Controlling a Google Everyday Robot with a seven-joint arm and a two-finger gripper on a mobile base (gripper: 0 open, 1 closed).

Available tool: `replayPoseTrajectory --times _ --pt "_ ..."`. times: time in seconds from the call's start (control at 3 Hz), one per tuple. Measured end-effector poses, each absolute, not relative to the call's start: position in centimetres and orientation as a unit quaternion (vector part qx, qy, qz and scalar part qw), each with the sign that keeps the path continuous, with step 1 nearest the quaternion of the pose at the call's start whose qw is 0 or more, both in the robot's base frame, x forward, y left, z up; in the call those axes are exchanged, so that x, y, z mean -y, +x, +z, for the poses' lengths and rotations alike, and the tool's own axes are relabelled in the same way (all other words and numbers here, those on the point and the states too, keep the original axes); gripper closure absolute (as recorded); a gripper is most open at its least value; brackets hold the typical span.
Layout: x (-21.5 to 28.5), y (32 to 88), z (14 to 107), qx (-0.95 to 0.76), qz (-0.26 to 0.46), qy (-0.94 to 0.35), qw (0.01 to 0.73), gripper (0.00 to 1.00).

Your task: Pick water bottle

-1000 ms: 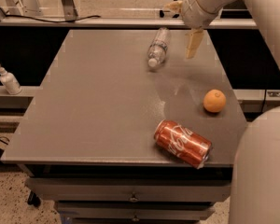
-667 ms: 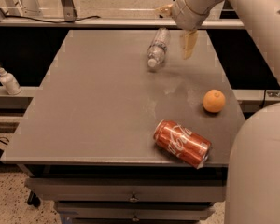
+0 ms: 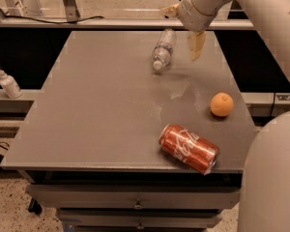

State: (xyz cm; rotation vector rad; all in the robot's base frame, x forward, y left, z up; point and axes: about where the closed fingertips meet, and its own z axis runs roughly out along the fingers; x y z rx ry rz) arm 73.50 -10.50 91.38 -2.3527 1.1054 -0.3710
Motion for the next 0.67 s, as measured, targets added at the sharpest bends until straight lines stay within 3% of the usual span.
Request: replayPoseTrajectory --times 0.67 --pt "9.89 74.45 90.16 -0.341 -0.182 -0.900 0.201 0.00"
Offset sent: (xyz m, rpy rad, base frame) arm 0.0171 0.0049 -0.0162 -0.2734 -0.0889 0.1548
